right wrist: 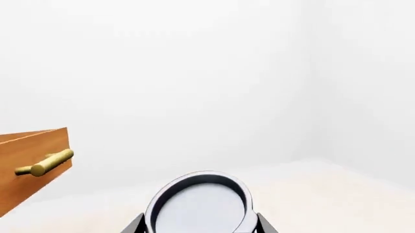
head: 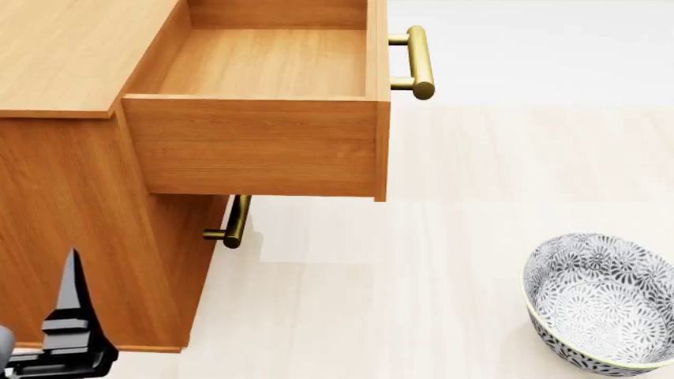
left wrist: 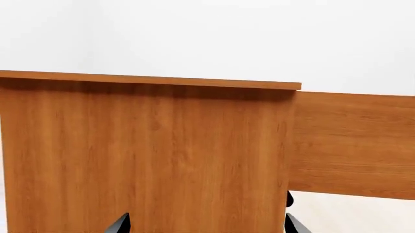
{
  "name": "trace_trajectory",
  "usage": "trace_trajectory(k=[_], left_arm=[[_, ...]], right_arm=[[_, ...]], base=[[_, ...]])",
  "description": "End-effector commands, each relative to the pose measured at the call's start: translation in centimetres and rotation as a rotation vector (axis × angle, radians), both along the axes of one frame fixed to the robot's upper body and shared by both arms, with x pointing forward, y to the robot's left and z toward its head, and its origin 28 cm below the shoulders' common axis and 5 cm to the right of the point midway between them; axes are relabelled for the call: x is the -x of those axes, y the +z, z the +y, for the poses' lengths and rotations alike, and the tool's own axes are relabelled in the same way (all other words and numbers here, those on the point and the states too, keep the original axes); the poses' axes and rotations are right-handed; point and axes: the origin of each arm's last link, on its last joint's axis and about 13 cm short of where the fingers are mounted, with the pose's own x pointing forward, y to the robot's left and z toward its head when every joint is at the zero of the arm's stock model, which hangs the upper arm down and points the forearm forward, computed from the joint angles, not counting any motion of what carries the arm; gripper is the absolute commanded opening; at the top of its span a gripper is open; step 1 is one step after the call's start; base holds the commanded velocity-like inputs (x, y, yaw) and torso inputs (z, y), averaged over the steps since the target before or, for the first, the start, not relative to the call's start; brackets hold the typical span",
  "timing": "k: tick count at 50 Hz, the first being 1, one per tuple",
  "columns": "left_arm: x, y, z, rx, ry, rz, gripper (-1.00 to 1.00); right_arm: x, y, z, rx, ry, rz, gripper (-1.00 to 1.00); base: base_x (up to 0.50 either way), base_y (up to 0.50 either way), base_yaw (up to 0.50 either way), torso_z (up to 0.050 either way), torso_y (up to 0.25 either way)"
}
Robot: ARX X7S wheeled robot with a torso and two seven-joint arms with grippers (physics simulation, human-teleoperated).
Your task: Put the ketchup in the top drawer of the cabinet.
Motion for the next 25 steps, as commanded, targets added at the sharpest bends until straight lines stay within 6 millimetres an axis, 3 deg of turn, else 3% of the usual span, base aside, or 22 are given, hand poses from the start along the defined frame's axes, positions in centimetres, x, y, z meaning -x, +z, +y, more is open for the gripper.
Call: trace_trajectory(k=[1, 5, 15, 25], left_arm=[[0.2, -0.1, 0.2, 0.002, 0.0, -0.004, 1.0], [0.2, -0.1, 0.2, 0.004, -0.001, -0.006, 1.0], [0.3, 0.6, -0.1, 0.005, -0.001, -0.01, 1.0], [0.1, 0.6, -0.1, 0.007, -0.002, -0.009, 1.0]], right_arm=[[0.3, 5.2, 0.8, 0.074, 0.019, -0.072, -1.0], [0.2, 5.9, 1.0, 0.084, 0.021, -0.089, -1.0], [-0.1, 10.0, 2.1, 0.122, 0.042, -0.145, -1.0], [-1.2, 12.3, 2.9, 0.14, 0.069, -0.177, -1.0]], base=[[0.0, 0.0, 0.0, 0.0, 0.0], [0.0, 0.0, 0.0, 0.0, 0.002], [0.0, 0.0, 0.0, 0.0, 0.0], [0.0, 0.0, 0.0, 0.0, 0.0]])
